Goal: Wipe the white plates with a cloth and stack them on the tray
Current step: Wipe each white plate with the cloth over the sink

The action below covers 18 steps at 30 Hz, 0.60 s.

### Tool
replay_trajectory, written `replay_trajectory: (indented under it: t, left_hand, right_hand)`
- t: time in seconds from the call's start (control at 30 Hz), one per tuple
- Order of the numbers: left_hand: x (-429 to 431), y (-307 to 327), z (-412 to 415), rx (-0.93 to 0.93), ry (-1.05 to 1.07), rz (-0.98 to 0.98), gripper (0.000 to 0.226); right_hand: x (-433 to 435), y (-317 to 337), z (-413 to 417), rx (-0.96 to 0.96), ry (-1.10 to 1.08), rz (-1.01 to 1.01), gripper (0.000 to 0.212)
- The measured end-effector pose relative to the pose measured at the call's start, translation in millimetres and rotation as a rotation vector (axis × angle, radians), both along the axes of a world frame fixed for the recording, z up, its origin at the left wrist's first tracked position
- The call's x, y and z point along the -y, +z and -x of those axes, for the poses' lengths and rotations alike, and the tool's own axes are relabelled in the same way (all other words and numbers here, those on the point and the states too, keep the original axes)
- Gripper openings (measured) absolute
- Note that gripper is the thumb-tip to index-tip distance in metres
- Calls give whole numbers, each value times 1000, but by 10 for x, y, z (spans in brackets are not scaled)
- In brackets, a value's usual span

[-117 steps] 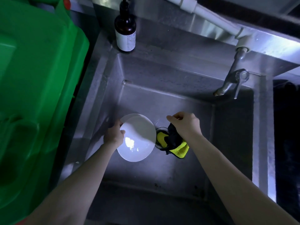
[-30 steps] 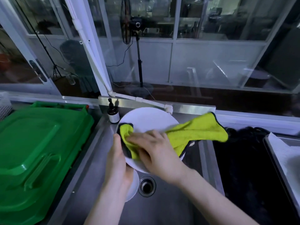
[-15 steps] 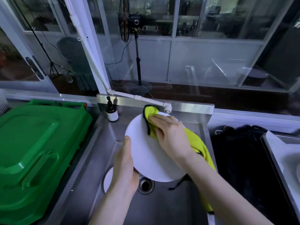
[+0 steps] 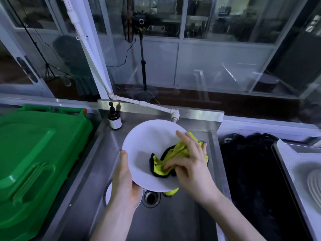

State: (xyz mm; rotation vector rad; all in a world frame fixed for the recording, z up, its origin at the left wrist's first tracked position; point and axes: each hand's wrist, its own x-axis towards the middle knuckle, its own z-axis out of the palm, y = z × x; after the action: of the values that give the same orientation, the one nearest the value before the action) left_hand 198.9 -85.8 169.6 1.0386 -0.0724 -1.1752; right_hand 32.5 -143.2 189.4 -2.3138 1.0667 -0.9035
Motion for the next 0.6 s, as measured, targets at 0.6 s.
replay_trajectory:
  t: [0.6]
  left_hand:
    - [50,251,-136,211,52,102,45]
  right_hand:
    - [347,-9,-38,512,-121,-930,74]
